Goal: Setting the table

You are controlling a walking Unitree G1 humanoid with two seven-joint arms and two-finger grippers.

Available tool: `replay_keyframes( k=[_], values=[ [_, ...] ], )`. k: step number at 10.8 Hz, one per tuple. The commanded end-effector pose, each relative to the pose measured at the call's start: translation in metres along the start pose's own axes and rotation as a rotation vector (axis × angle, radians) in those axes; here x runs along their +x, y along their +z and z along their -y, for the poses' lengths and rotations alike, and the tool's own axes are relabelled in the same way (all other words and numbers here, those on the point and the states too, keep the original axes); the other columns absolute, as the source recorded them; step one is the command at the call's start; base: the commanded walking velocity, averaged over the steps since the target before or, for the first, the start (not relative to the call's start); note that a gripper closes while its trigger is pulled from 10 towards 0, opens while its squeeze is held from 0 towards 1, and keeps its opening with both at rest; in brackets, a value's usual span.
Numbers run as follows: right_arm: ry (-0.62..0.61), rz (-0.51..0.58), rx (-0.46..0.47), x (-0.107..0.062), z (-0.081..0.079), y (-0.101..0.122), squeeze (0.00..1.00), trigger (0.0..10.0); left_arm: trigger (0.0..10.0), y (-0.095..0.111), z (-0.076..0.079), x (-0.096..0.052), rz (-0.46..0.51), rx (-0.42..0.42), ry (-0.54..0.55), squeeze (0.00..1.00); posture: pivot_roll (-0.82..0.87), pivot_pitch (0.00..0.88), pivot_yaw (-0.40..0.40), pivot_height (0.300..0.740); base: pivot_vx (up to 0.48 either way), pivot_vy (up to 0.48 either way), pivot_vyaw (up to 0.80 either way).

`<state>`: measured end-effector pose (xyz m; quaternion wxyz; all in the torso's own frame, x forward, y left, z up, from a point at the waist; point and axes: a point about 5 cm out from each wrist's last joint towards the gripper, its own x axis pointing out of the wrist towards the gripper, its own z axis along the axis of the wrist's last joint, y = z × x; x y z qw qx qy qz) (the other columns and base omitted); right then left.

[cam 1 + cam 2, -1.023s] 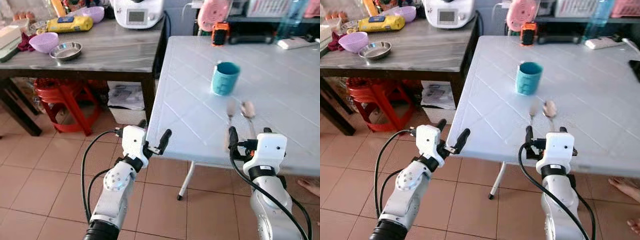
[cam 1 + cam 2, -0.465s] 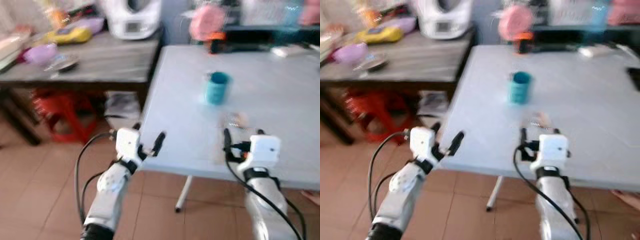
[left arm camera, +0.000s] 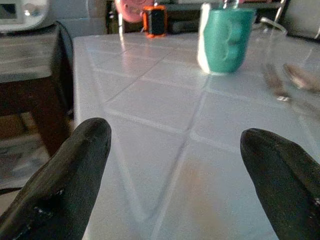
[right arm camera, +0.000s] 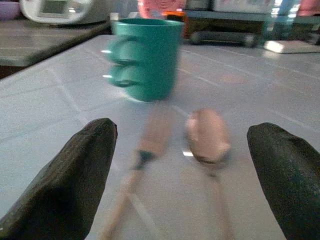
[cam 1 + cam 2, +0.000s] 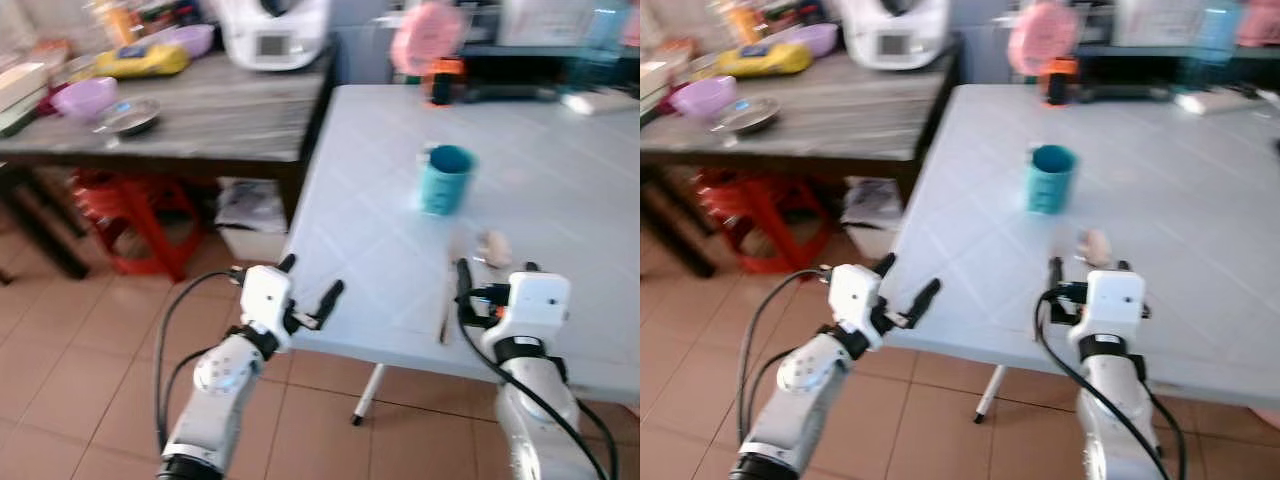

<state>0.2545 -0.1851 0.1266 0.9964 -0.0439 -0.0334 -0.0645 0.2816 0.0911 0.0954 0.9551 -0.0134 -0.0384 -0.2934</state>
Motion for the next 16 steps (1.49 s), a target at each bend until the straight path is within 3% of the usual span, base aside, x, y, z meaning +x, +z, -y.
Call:
replay_keyframes(
  k=[1, 3, 6, 11, 16],
  values=[
    [0.01, 0.01, 0.012, 0.0, -0.003, 0.004, 0.0, 10.0, 10.0, 0.001, -0.004, -0.005, 0.0, 0.006, -0.007, 0.0, -0.22, 0.105, 0.088, 0.74, 0.0, 0.0, 0.0],
    [0.045, 0.001, 0.04, 0.002, -0.016, 0.005, 0.0, 10.0, 10.0, 0.0, -0.006, -0.014, -0.019, 0.016, -0.069, 0.0, -0.21, 0.112, 0.091, 0.74, 0.0, 0.0, 0.0],
    [0.029, -0.047, 0.082, 0.002, -0.018, 0.0, 0.0, 10.0, 10.0, 0.0, -0.003, -0.018, -0.022, 0.017, -0.119, 0.0, -0.21, 0.116, 0.095, 0.74, 0.0, 0.0, 0.0],
    [-0.009, -0.126, 0.168, 0.012, -0.014, -0.002, 0.0, 10.0, 10.0, 0.006, 0.008, -0.017, 0.015, -0.016, -0.233, 0.0, -0.21, 0.116, 0.088, 0.74, 0.0, 0.0, 0.0],
    [0.011, -0.212, 0.211, 0.02, -0.014, -0.006, 0.0, 10.0, 10.0, 0.007, 0.009, -0.011, 0.024, -0.004, -0.234, 0.0, -0.21, 0.112, 0.081, 0.74, 0.0, 0.0, 0.0]
  ],
)
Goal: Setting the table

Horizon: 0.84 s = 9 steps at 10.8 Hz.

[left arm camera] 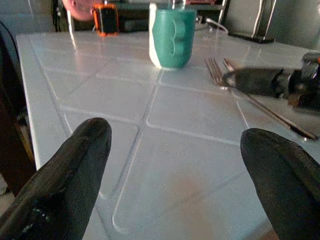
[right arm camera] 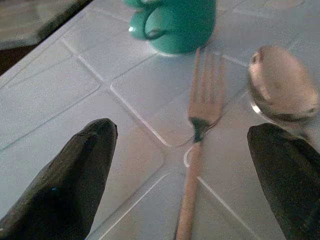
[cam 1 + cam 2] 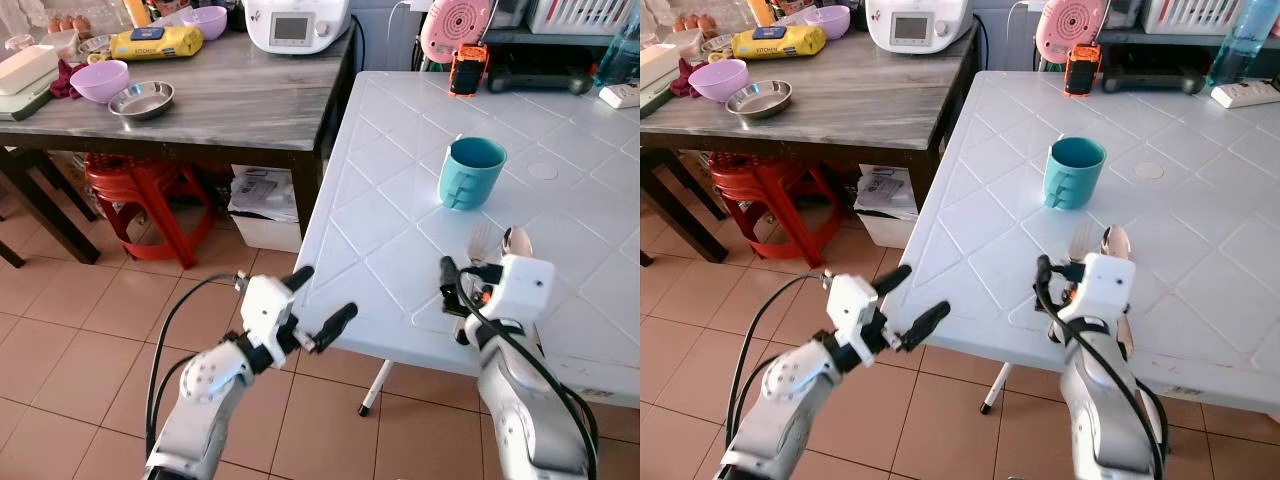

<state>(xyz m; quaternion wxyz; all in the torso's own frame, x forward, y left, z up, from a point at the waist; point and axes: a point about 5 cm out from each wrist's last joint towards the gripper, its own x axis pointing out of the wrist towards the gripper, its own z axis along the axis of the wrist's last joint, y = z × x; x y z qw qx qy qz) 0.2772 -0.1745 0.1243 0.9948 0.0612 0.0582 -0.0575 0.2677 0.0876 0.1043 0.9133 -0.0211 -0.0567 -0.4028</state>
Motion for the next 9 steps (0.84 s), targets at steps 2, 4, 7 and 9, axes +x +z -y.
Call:
replay_keyframes(
  k=[2, 4, 7, 9],
  values=[
    [0.002, -0.062, -0.002, 0.002, -0.003, -0.006, 0.0, 9.3, 10.0, -0.003, 0.0, -0.003, -0.018, 0.006, -0.001, 0.0, -0.22, 0.112, 0.081, 0.74, 0.0, 0.0, 0.0],
    [-0.03, -0.148, 0.032, 0.003, -0.001, -0.016, 0.0, 0.0, 10.0, -0.003, 0.0, -0.002, -0.018, 0.006, 0.0, 0.0, -0.21, 0.111, 0.079, 0.74, 0.0, 0.0, 0.0],
    [-0.063, -0.156, 0.026, 0.004, 0.008, -0.014, 0.0, 0.0, 10.0, -0.004, 0.003, -0.002, -0.019, 0.002, -0.002, 0.0, -0.22, 0.113, 0.081, 0.74, 0.0, 0.0, 0.0],
    [-0.084, -0.183, 0.014, 0.01, 0.019, -0.01, 0.0, 0.0, 10.0, -0.005, 0.003, -0.001, -0.022, 0.0, -0.007, 0.0, -0.22, 0.115, 0.084, 0.74, 0.0, 0.0, 0.0]
  ],
)
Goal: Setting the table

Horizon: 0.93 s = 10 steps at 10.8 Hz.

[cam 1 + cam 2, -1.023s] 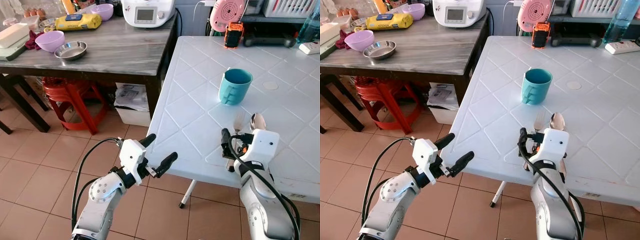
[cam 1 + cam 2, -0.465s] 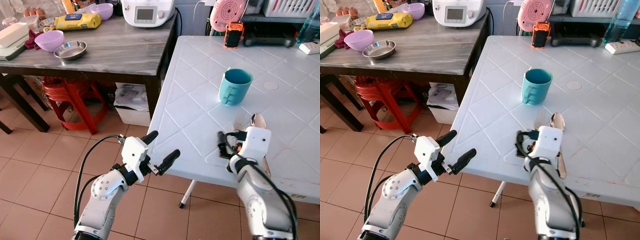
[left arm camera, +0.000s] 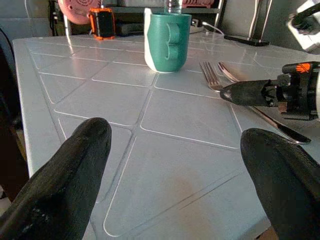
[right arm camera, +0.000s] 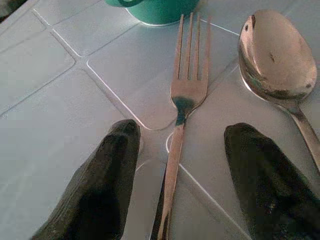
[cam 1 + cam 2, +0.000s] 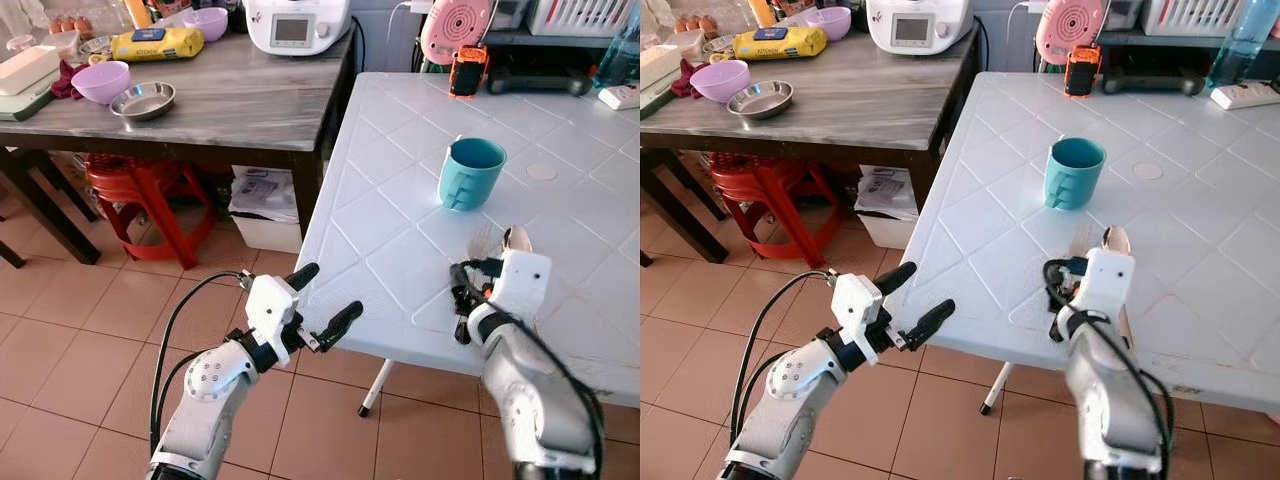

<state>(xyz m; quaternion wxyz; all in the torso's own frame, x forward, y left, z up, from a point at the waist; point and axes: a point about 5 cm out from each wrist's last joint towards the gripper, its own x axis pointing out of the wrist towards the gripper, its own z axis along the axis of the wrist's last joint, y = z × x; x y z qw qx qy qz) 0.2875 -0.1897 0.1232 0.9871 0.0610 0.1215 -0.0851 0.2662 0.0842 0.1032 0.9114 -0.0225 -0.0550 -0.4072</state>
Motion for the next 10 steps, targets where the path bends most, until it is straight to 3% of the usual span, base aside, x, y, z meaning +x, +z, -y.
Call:
replay_keyframes(
  k=[1, 3, 5, 10],
  values=[
    [-0.028, -0.067, -0.005, 0.003, 0.009, -0.009, 0.0, 0.0, 10.0, -0.004, 0.0, -0.002, -0.022, 0.004, 0.003, 0.0, -0.22, 0.116, 0.084, 0.74, 0.0, 0.0, 0.0],
    [-0.001, -0.105, -0.031, 0.006, 0.008, -0.01, 0.0, 0.6, 10.0, -0.004, 0.001, -0.002, -0.023, 0.004, 0.002, 0.0, -0.22, 0.119, 0.084, 0.74, 0.0, 0.0, 0.0],
    [0.007, -0.122, -0.036, 0.006, 0.005, -0.014, 0.0, 0.0, 10.0, -0.006, 0.002, -0.003, -0.027, 0.003, 0.004, 0.0, -0.22, 0.12, 0.082, 0.74, 0.0, 0.0, 0.0],
    [0.023, -0.145, -0.031, 0.003, 0.003, -0.02, 0.0, 0.0, 10.0, -0.005, 0.003, -0.002, -0.026, 0.004, -0.003, 0.0, -0.22, 0.122, 0.087, 0.74, 0.0, 0.0, 0.0]
  ],
)
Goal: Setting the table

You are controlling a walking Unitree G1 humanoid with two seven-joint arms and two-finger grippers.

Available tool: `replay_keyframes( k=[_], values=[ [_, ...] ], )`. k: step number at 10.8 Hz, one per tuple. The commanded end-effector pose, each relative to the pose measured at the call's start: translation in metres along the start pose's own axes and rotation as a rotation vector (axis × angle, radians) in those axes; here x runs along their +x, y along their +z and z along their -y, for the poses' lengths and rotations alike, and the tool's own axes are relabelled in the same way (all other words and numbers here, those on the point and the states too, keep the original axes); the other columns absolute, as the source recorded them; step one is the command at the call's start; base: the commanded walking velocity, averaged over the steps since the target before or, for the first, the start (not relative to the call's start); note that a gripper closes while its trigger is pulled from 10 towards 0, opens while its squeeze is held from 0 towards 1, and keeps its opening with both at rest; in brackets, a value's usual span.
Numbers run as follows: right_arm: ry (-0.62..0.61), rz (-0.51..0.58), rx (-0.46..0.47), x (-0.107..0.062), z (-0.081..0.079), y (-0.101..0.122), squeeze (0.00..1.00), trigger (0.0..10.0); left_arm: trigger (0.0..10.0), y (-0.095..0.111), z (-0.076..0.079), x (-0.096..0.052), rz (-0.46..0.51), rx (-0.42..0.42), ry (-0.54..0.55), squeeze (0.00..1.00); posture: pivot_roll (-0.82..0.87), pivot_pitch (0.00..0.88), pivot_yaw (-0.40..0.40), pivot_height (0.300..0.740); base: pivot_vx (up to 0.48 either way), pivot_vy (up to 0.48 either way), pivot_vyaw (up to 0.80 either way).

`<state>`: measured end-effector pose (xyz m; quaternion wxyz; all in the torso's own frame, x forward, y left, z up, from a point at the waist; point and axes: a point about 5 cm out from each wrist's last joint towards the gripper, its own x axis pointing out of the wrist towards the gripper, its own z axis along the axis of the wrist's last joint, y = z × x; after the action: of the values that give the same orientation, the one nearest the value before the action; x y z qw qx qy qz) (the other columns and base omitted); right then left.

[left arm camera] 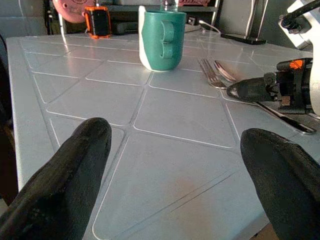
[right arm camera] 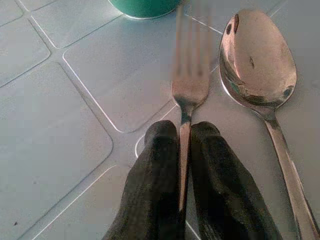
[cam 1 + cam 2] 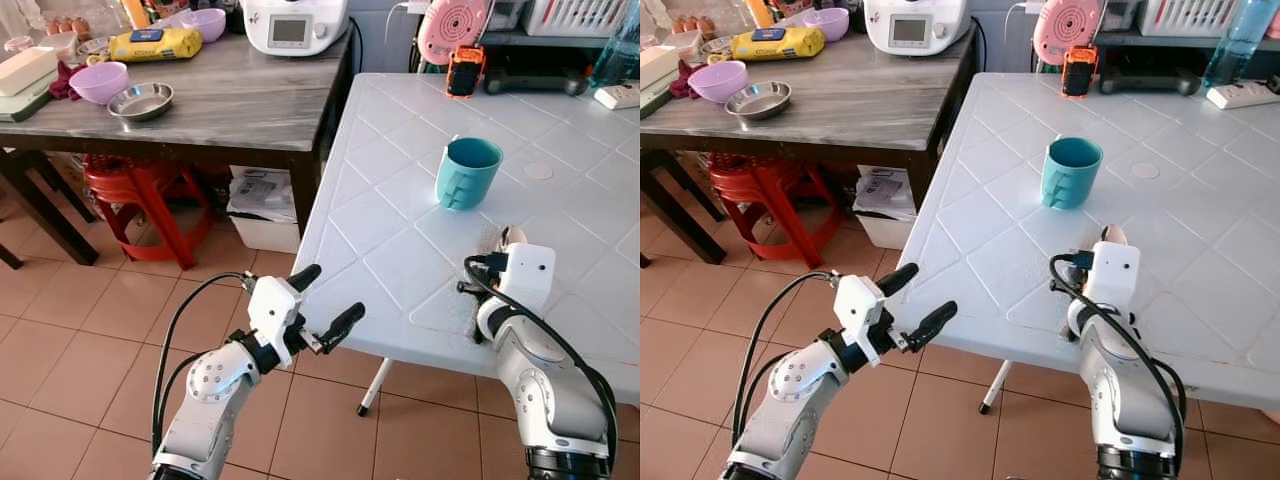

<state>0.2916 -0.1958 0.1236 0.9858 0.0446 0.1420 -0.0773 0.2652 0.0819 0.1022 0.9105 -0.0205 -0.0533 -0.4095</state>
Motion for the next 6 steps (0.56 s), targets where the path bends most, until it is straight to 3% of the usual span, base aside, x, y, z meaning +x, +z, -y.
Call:
replay_keyframes(
  k=[1, 6],
  values=[
    [0.018, -0.11, 0.007, -0.001, -0.0031, -0.0236, 0.0, 0.0, 10.0, -0.004, 0.0009, -0.0031, -0.02, 0.002, -0.001, 0.0, -0.22, 0.123, 0.085, 0.74, 0.0, 0.0, 0.0],
    [0.035, -0.108, 0.021, -0.0005, -0.0052, -0.0242, 0.0, 0.0, 10.0, -0.0007, 0.0022, -0.0027, -0.005, -0.007, -0.031, 0.0, -0.22, 0.122, 0.085, 0.74, 0.0, 0.0, 0.0]
  ],
)
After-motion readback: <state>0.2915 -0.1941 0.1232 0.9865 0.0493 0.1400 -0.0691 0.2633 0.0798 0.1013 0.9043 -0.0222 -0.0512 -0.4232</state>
